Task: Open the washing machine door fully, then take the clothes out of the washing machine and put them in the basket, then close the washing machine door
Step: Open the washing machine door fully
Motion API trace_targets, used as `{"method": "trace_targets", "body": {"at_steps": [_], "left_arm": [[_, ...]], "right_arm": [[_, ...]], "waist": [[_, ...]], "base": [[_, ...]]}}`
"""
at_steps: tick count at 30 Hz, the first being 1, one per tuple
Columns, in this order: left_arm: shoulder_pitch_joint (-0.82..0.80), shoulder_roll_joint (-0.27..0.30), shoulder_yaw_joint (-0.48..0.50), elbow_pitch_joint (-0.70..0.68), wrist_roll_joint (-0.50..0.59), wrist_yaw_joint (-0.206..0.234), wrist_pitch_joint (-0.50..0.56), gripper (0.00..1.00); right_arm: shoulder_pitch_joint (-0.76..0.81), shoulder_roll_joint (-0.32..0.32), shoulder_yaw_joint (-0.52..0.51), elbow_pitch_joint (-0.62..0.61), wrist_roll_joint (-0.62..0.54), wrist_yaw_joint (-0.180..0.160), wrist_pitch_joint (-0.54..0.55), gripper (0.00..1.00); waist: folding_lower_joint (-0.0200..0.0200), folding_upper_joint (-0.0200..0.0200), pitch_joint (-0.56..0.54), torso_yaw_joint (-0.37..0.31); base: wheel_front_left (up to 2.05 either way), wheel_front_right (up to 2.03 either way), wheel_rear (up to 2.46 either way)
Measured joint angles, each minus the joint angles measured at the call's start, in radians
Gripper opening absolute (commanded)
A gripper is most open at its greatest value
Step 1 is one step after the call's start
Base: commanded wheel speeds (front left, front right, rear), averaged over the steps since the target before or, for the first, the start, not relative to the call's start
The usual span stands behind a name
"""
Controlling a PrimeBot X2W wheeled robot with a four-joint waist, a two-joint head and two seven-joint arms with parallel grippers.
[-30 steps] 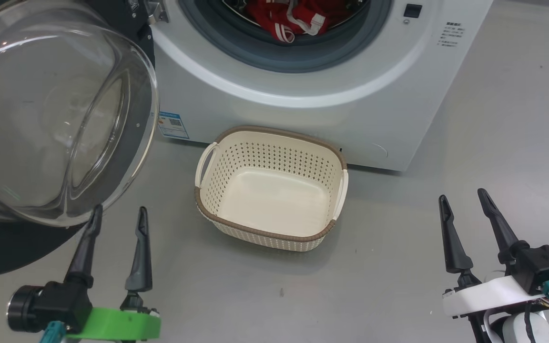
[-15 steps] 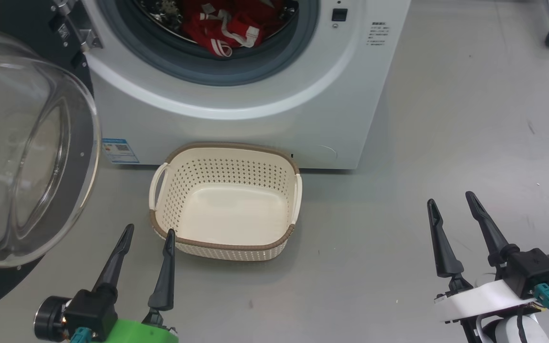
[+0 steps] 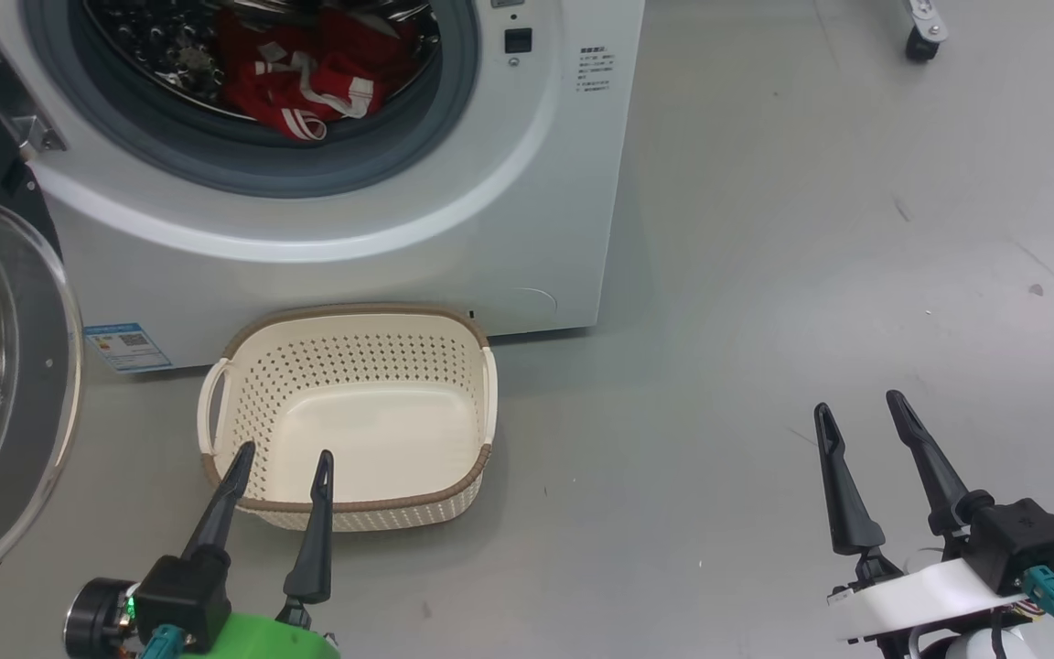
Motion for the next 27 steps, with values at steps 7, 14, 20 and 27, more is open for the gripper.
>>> {"method": "trace_targets", "body": {"at_steps": [7, 14, 20, 27], "left_arm": [[0.0, 0.0, -0.008, 0.016, 0.006, 0.007, 0.008, 1.0], [0.0, 0.001, -0.018, 0.028, 0.013, 0.018, 0.017, 1.0], [0.0, 0.001, -0.002, 0.035, 0.013, 0.046, 0.017, 1.0], [0.0, 0.001, -0.003, 0.04, 0.013, 0.057, 0.017, 1.0]], "right_arm": [[0.021, 0.001, -0.006, -0.008, 0.006, -0.016, 0.0, 1.0], [0.024, 0.001, -0.014, -0.023, 0.009, -0.026, 0.0, 1.0], [0.024, 0.001, -0.003, -0.022, 0.009, -0.025, 0.0, 1.0], [0.024, 0.001, 0.0, -0.023, 0.009, -0.026, 0.0, 1.0]], "waist": [[0.0, 0.0001, -0.01, -0.037], [0.0, 0.0, -0.011, -0.026], [0.0, 0.0, -0.011, -0.019], [0.0, 0.0, -0.013, -0.01]], "base": [[0.0, 0.0, 0.0], [0.0, 0.0, 0.0], [0.0, 0.0, 0.0], [0.0, 0.0, 0.0]]}}
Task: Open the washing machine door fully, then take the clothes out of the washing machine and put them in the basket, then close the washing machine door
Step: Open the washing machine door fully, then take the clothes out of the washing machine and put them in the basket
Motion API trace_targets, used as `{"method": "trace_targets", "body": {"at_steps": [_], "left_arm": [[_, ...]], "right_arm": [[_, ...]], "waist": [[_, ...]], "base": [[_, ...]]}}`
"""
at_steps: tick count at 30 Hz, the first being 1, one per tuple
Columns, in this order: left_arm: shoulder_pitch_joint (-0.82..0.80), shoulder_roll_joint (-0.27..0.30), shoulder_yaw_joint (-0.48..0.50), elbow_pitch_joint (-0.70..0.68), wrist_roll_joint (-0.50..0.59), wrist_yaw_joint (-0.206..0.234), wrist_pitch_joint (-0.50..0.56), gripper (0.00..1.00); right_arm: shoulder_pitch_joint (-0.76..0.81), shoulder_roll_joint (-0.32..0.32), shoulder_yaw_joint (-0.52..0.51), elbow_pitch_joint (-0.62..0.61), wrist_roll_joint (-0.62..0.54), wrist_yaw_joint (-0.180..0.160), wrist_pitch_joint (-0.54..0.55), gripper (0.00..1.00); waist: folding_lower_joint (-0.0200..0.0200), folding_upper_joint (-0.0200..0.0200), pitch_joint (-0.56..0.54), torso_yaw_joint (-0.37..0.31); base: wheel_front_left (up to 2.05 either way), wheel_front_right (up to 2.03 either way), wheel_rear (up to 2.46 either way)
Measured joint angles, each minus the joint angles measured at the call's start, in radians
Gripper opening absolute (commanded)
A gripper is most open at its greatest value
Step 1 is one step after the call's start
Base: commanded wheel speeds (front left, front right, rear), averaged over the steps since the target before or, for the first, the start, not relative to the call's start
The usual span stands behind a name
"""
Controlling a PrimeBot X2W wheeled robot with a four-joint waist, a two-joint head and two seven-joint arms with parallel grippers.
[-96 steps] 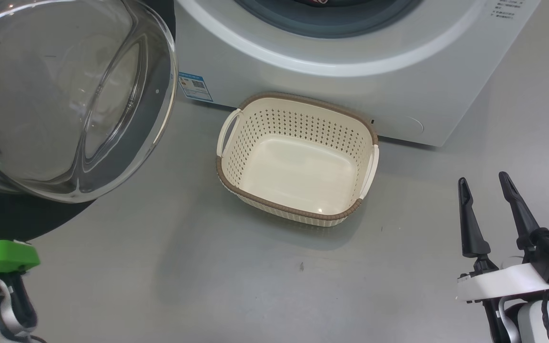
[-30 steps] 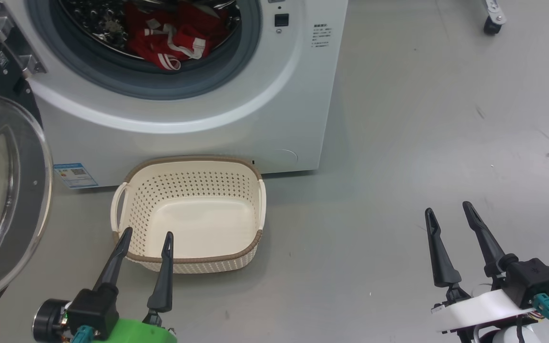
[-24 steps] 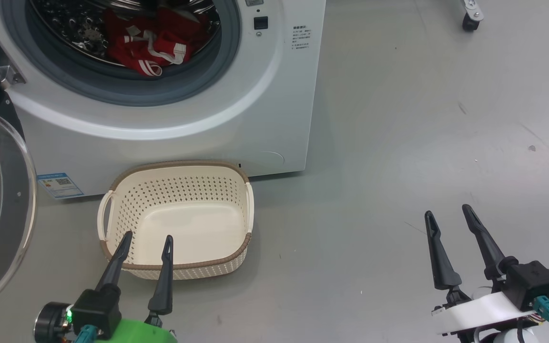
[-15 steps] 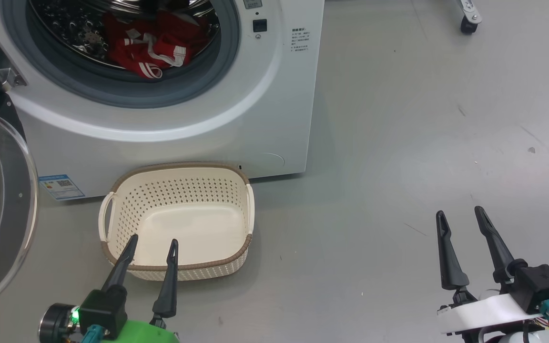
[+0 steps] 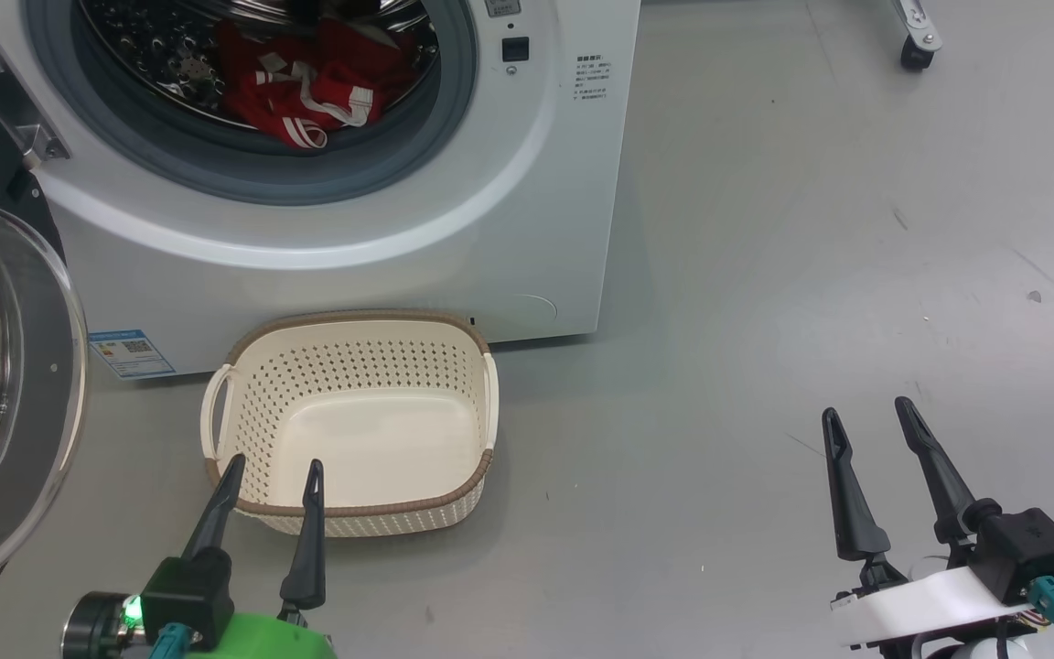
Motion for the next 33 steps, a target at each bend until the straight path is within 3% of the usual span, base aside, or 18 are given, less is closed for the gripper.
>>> {"method": "trace_targets", "body": {"at_steps": [33], "left_arm": [[0.0, 0.0, -0.025, 0.007, 0.0, 0.021, -0.003, 1.0]], "right_arm": [[0.014, 0.0, 0.011, -0.007, 0.018, -0.008, 0.0, 1.0]], "waist": [[0.0, 0.0, -0.015, -0.001]], "base": [[0.24, -0.24, 0.0]]}}
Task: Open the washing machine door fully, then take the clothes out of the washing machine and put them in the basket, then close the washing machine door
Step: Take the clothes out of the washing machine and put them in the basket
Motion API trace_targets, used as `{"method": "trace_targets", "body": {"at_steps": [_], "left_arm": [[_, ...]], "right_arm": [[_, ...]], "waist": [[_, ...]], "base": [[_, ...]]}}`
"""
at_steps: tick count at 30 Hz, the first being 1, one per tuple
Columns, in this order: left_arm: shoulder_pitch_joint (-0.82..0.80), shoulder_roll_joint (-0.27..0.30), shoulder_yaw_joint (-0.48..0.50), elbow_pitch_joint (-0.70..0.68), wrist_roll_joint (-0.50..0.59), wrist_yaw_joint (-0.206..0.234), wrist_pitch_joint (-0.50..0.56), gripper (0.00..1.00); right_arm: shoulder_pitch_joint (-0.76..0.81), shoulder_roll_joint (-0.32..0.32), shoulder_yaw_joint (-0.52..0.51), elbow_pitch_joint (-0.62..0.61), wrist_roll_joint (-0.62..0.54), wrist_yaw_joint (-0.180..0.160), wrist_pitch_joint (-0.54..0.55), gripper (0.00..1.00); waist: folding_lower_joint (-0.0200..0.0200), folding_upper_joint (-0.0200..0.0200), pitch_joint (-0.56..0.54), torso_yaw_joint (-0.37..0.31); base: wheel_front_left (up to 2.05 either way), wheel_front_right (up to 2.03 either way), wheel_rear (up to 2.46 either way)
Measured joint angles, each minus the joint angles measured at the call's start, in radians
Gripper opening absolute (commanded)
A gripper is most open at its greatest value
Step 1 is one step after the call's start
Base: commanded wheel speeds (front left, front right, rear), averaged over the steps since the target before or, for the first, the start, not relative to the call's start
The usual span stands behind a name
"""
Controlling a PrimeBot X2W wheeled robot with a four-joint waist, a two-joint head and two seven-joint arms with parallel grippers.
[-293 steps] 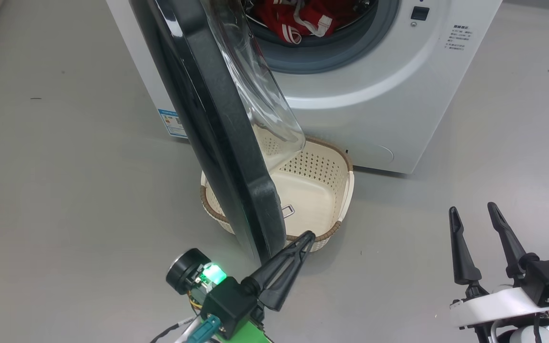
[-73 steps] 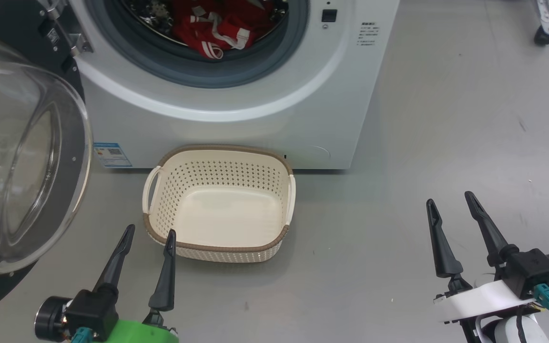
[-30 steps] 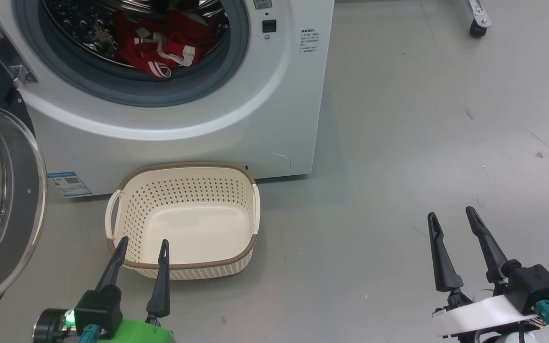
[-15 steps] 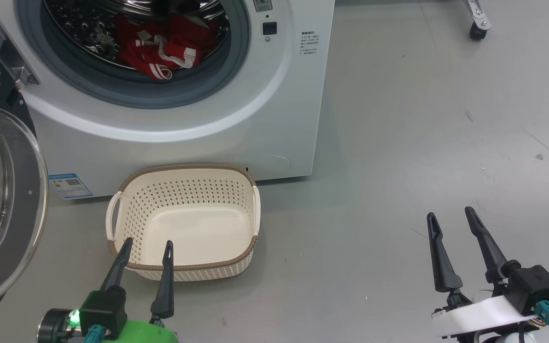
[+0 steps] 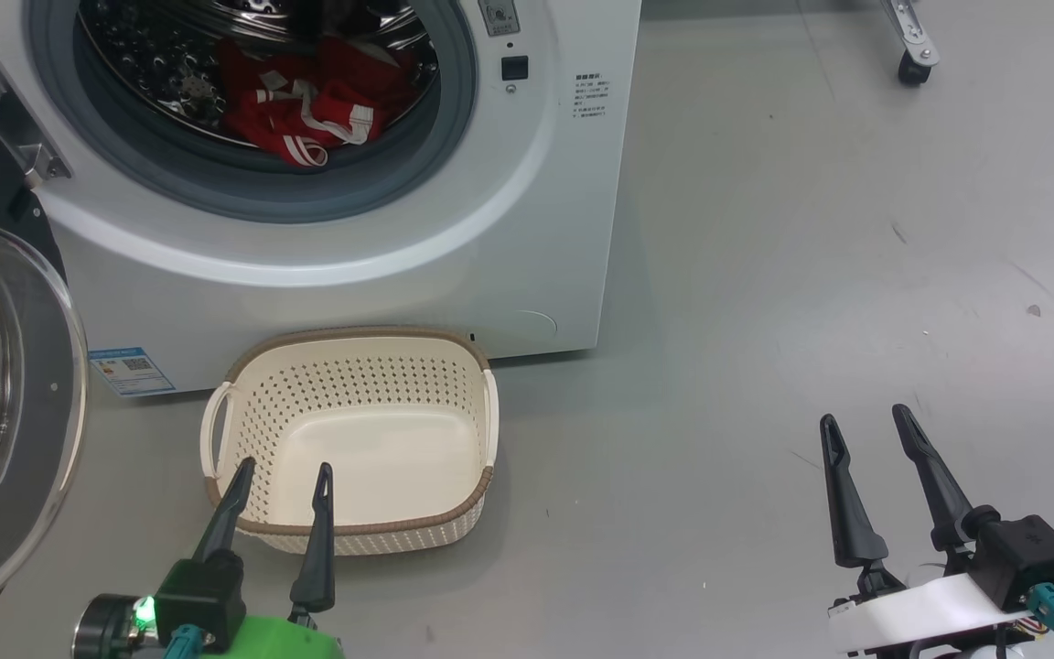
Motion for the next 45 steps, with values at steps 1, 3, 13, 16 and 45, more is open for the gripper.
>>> {"method": "trace_targets", "body": {"at_steps": [1, 3, 13, 16, 45], "left_arm": [[0.0, 0.0, -0.001, 0.001, 0.0, 0.0, 0.0, 1.0], [0.0, 0.0, -0.002, 0.002, 0.0, 0.0, 0.0, 1.0], [0.0, 0.0, -0.005, 0.004, 0.0, 0.001, -0.003, 1.0], [0.0, 0.0, -0.009, 0.004, 0.0, 0.001, -0.003, 1.0], [-0.001, 0.0, -0.011, 0.007, 0.0, 0.01, -0.007, 1.0]], "right_arm": [[0.0, 0.0, 0.0, 0.0, 0.0, 0.0, 0.0, 1.0], [0.0, 0.0, 0.0, 0.0, 0.001, 0.0, 0.0, 1.0], [0.0, 0.0, 0.001, 0.0, 0.001, 0.0, 0.0, 1.0], [0.0, 0.0, 0.001, 0.0, 0.001, 0.0, 0.0, 1.0], [0.0, 0.0, 0.006, 0.003, 0.001, 0.0, 0.0, 1.0]], "waist": [[0.0, 0.0, -0.001, 0.0], [0.0, 0.0, -0.002, 0.0], [0.0, -0.0001, -0.006, 0.003], [0.0, 0.0, -0.007, 0.004], [0.0, 0.0, -0.015, 0.01]], "base": [[0.75, -0.75, 0.0], [0.81, -0.81, 0.0], [1.02, -1.01, 0.0], [1.07, -1.07, 0.0], [0.52, -0.52, 0.0]]}}
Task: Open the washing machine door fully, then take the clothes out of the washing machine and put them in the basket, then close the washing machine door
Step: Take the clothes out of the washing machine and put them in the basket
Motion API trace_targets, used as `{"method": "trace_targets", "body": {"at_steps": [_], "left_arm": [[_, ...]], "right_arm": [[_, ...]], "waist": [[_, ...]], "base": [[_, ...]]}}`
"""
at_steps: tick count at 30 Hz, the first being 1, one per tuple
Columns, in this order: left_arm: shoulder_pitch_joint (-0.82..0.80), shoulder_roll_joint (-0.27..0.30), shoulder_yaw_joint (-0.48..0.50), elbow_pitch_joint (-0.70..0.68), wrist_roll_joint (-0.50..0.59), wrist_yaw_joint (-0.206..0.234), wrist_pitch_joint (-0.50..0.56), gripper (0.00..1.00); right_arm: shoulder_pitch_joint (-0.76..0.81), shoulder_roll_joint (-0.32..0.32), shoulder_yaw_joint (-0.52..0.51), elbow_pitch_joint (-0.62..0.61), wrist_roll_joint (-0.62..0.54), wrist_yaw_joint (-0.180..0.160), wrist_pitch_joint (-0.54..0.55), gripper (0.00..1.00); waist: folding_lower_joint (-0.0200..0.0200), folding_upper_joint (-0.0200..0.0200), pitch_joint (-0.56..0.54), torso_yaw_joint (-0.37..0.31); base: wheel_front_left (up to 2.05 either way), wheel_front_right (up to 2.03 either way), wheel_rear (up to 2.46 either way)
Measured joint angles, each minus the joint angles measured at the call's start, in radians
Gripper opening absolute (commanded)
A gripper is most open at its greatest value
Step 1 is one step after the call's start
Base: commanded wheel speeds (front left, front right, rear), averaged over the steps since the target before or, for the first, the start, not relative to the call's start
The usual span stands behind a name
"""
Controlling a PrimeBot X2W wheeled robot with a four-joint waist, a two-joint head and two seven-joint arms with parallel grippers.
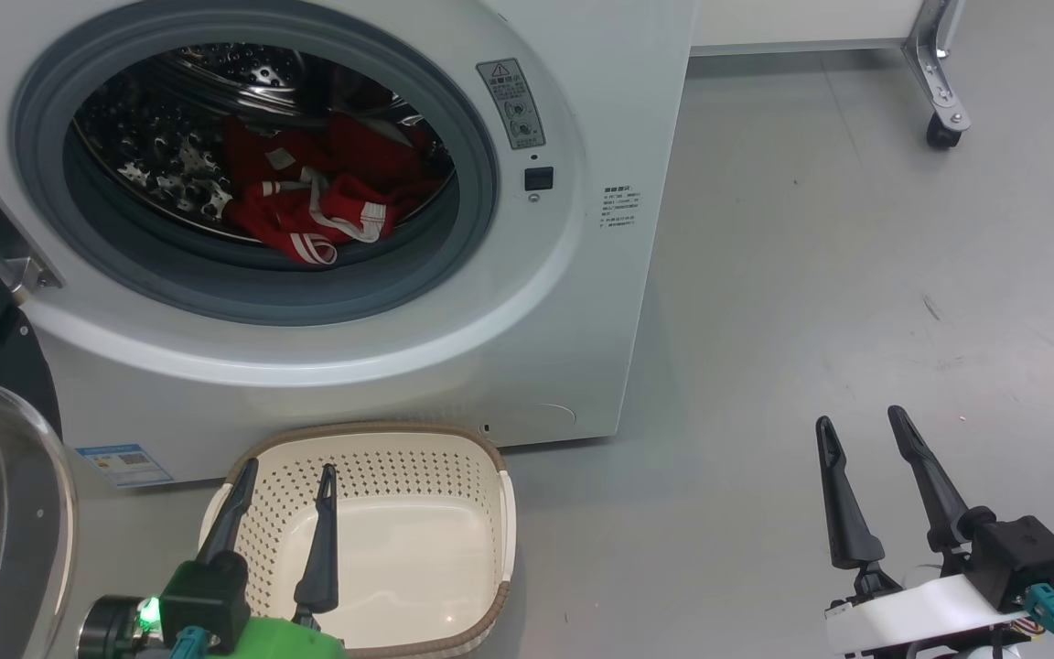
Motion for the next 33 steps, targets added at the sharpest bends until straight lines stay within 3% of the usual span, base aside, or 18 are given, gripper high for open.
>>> {"method": "trace_targets", "body": {"at_steps": [16, 33], "left_arm": [[-0.031, 0.0, -0.009, 0.004, 0.0, 0.0, 0.002, 1.0], [-0.204, 0.0, -0.019, 0.0, -0.014, 0.007, 0.055, 1.0]], "right_arm": [[0.0, 0.0, -0.002, -0.006, -0.002, 0.001, 0.0, 1.0], [-0.032, 0.0, 0.031, -0.062, -0.01, 0.01, 0.0, 1.0]], "waist": [[0.0, 0.0, 0.017, 0.011], [0.0, 0.0, 0.159, -0.025]], "base": [[0.0, 0.0, 0.0], [0.0, 0.0, 0.0]]}}
